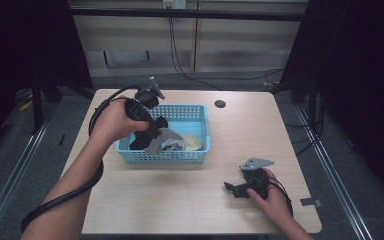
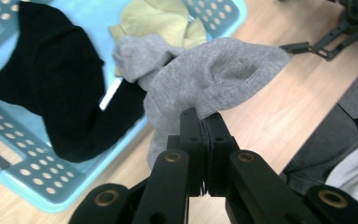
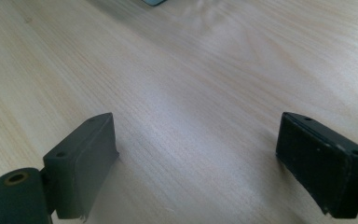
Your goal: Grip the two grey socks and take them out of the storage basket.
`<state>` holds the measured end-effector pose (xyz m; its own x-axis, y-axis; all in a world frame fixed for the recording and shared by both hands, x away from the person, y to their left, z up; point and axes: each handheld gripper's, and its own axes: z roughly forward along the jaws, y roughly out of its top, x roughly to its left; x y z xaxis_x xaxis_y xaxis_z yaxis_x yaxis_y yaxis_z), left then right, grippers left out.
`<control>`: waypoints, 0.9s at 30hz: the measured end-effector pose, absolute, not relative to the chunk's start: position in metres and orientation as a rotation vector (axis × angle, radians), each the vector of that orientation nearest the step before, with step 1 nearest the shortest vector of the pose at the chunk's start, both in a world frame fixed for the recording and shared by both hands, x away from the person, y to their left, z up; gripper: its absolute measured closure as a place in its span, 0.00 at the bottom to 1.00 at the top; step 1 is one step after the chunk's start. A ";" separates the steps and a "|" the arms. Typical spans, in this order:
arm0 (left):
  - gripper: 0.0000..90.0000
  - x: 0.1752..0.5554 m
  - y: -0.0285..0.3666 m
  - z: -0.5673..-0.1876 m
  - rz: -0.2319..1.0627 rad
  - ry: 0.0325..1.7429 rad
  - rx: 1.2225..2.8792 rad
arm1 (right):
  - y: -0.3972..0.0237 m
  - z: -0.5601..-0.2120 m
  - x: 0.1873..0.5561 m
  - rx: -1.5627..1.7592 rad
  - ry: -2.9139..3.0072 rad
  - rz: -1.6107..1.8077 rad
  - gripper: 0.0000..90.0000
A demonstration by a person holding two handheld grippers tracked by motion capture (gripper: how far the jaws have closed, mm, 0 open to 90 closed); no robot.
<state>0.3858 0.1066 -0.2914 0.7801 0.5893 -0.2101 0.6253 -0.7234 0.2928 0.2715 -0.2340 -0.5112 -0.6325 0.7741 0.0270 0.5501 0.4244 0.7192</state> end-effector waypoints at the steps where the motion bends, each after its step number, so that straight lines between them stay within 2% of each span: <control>1: 0.98 0.383 0.106 -0.292 -0.151 0.921 2.631 | -0.234 -0.511 0.272 1.141 2.374 1.027 0.13; 15: 0.98 0.366 0.100 -0.336 -0.247 0.866 2.654 | -0.234 -0.511 0.272 1.140 2.373 1.027 0.13; 27: 0.98 0.360 0.096 -0.369 -0.257 0.857 2.656 | -0.234 -0.511 0.271 1.143 2.374 1.026 0.13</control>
